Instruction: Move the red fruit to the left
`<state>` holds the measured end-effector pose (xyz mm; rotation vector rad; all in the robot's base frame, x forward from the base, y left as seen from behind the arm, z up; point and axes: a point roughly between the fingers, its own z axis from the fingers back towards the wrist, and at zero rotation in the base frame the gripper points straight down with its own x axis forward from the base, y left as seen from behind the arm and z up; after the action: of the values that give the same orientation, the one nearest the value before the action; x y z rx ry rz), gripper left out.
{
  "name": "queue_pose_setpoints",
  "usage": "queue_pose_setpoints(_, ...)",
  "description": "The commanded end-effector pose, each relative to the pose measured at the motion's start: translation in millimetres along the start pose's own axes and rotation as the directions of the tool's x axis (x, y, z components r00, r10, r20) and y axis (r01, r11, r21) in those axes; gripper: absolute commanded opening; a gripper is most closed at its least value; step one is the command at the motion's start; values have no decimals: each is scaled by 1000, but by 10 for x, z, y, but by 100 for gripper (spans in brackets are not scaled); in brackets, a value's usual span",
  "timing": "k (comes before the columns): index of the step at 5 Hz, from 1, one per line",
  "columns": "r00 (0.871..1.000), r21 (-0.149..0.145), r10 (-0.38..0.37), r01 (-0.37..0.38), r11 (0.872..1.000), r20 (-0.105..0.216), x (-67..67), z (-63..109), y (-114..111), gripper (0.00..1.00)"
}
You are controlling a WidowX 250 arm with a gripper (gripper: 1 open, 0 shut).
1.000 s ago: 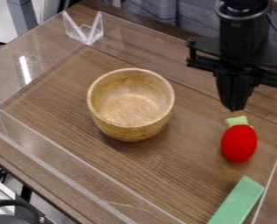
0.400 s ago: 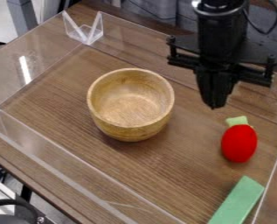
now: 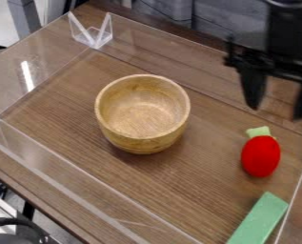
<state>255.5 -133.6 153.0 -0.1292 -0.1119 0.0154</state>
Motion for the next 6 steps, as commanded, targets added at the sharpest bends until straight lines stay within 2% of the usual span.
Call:
queue_pose_setpoints(1, 999, -14, -23, 23, 1000, 28, 119, 48, -95, 100)
queue_pose_setpoints(2, 999, -9, -51, 51, 999, 4, 138, -45, -132, 100)
queue_pose_setpoints(3, 997, -3, -71, 71, 997, -20, 95, -117, -118, 100)
queue_pose_setpoints(4, 999, 29, 16, -14, 999, -44, 89, -327, 65, 100)
queue_pose_setpoints(5, 996, 57, 80, -77, 995, -50, 137, -538, 257, 100)
queue_pose_setpoints(6, 991, 70, 123, -120, 990, -47, 258, -633, 356, 100)
